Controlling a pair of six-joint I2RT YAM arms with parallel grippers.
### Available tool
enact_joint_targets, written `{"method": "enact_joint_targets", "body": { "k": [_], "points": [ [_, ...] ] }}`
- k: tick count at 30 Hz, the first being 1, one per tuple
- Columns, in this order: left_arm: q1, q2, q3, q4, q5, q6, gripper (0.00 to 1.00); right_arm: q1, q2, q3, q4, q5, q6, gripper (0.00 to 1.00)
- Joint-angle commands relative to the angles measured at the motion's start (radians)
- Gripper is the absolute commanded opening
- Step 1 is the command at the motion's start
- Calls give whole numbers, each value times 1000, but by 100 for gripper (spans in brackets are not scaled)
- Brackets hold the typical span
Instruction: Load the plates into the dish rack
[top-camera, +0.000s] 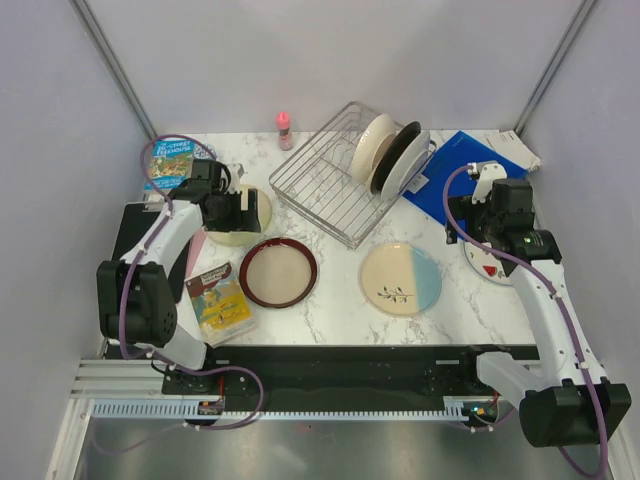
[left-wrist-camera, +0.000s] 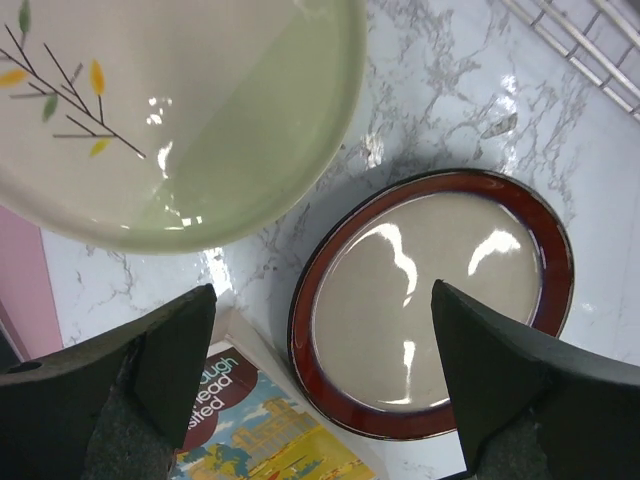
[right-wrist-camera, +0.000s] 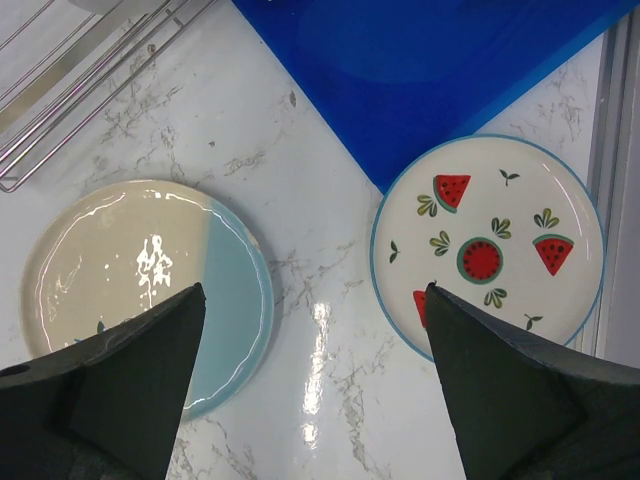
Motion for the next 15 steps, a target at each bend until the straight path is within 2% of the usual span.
{"method": "enact_joint_targets", "body": {
  "k": [1,4,5,8,15],
  "points": [
    [2,30,161,18,48,40,95,3,-12,-13,53,22,9,98],
    [2,140,331,9,51,40,95,4,-27,-37,107,18,-65,98],
    [2,219,426,1,51,36,93,4,-30,-41,116,1,-112,98],
    [-9,319,584,-13,49,40,93,4,-27,-61,173,-85,-145,98],
    [-47,574,842,-13,69,40,89,4,111,-24,201,-80,-37,98]
  ]
}}
